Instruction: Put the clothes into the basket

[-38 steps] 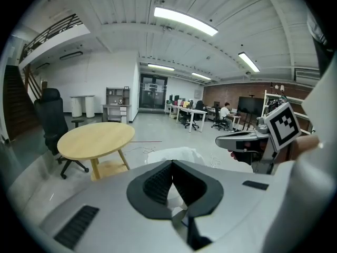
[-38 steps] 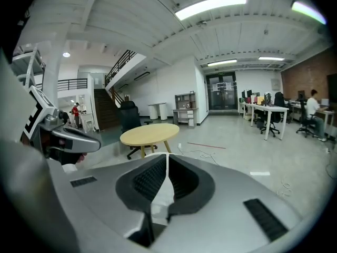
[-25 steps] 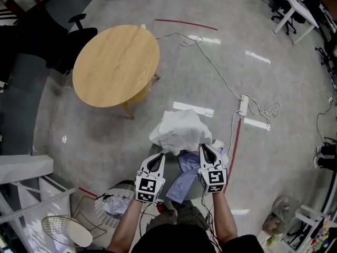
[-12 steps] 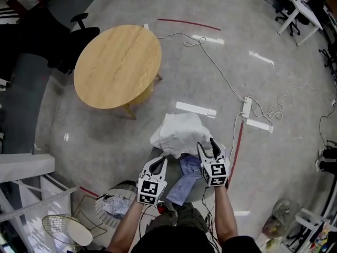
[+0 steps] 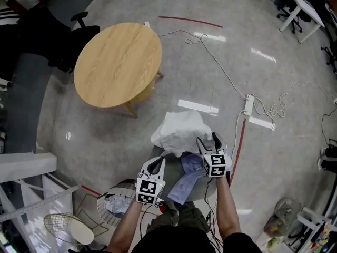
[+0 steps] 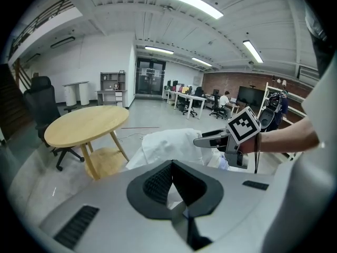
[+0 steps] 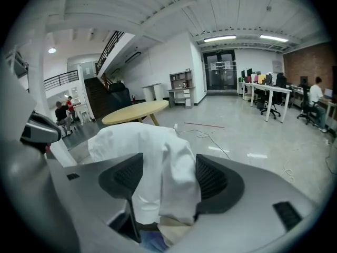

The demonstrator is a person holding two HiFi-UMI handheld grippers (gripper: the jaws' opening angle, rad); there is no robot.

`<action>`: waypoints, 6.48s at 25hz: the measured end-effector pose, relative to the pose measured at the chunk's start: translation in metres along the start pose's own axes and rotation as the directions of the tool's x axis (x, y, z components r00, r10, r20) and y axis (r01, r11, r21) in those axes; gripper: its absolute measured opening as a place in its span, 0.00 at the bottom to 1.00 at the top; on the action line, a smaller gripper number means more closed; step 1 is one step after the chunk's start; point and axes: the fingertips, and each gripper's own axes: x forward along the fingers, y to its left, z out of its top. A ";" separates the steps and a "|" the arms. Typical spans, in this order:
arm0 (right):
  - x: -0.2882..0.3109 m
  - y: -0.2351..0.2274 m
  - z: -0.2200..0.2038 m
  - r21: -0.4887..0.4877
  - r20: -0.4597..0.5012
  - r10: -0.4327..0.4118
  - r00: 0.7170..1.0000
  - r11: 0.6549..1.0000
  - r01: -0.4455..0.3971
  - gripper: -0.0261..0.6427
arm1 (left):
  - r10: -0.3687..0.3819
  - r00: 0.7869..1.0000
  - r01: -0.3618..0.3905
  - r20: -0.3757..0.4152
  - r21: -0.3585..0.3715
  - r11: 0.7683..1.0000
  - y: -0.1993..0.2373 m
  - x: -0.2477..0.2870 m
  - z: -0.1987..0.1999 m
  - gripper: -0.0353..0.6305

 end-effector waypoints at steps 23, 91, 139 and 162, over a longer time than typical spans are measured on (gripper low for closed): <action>-0.016 -0.007 0.003 -0.008 -0.024 -0.048 0.999 0.999 0.048 0.09 | 0.036 0.999 -0.036 0.021 -0.017 0.999 -0.007 -0.021 -0.001 0.06; -0.230 0.416 0.111 -0.407 0.206 0.655 0.727 0.733 -0.545 0.09 | 0.665 0.703 -0.574 0.252 -0.352 0.739 0.050 -0.424 -0.104 0.06; -0.289 0.752 -0.211 -0.439 -0.461 0.816 0.348 0.131 -0.889 0.09 | 0.901 0.377 -0.700 -0.215 -0.703 0.126 0.007 -0.646 -0.458 0.06; -0.204 0.730 -0.368 -0.366 -0.692 0.633 0.347 0.106 -0.925 0.09 | 0.834 0.431 -0.665 -0.344 -0.746 0.036 -0.004 -0.583 -0.538 0.06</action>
